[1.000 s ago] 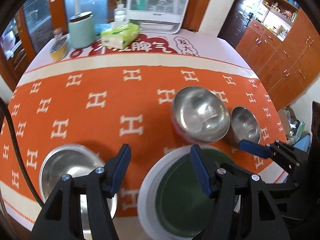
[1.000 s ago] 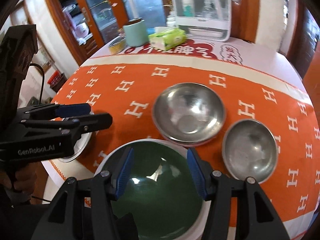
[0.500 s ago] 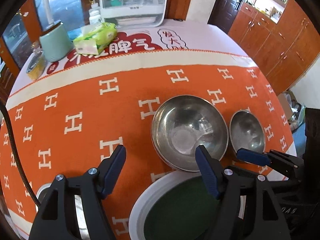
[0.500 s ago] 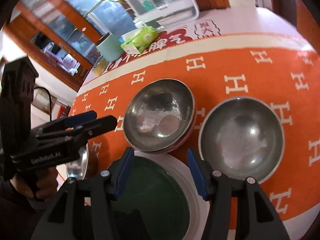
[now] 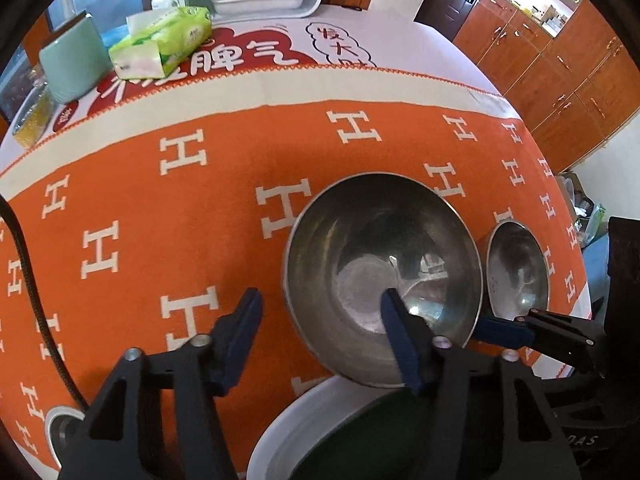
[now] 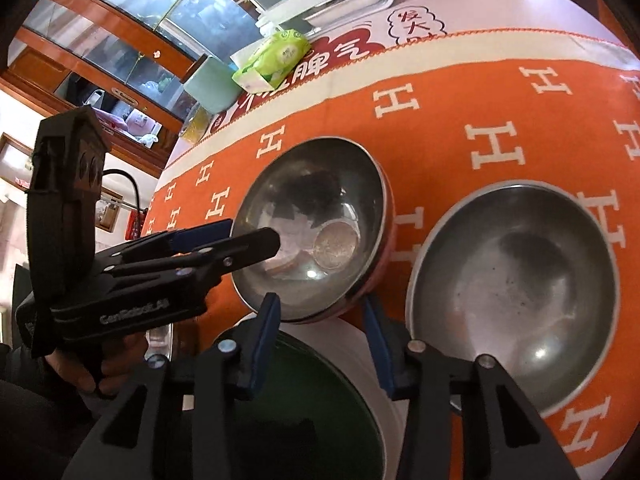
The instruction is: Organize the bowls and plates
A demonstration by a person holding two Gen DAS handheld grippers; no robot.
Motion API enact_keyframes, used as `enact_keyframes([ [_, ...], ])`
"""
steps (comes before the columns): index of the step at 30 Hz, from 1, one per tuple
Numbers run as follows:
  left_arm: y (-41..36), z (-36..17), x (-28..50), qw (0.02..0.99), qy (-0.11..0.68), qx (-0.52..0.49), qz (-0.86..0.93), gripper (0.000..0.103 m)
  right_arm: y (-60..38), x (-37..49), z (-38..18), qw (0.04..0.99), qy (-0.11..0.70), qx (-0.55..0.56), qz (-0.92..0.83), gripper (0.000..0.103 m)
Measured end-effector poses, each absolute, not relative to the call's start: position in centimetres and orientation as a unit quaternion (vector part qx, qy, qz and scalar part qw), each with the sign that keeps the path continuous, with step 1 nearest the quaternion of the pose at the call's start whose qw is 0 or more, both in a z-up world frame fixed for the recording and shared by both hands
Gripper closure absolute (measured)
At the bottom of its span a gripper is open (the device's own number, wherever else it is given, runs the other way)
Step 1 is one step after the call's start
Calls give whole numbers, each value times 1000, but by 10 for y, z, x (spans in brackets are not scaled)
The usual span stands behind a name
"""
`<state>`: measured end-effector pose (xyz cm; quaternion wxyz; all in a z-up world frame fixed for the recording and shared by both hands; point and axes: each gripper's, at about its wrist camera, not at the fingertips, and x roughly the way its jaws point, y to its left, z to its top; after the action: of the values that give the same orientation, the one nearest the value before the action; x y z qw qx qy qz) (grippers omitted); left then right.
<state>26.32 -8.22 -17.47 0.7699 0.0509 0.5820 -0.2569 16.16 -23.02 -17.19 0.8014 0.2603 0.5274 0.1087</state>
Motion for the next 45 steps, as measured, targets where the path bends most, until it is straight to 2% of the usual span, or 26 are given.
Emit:
enact_keyframes([
  [12,-83,-197,277,756,601,42,-254,76,-230,173,-176,808,528,245,88,62],
  [20,-78,-199,279,754,608,32,-248,86,-231,174,-175,811,531,234,74,68],
  [24,-75,-198,278,751,610,24,-252,87,-232,174,-176,811,539,221,55,78],
  [28,-75,-195,275,750,610,26,-254,87,-235,173,-177,810,540,223,46,83],
  [45,-59,-164,255,776,578,10,-250,88,-225,161,-151,841,503,192,60,86],
])
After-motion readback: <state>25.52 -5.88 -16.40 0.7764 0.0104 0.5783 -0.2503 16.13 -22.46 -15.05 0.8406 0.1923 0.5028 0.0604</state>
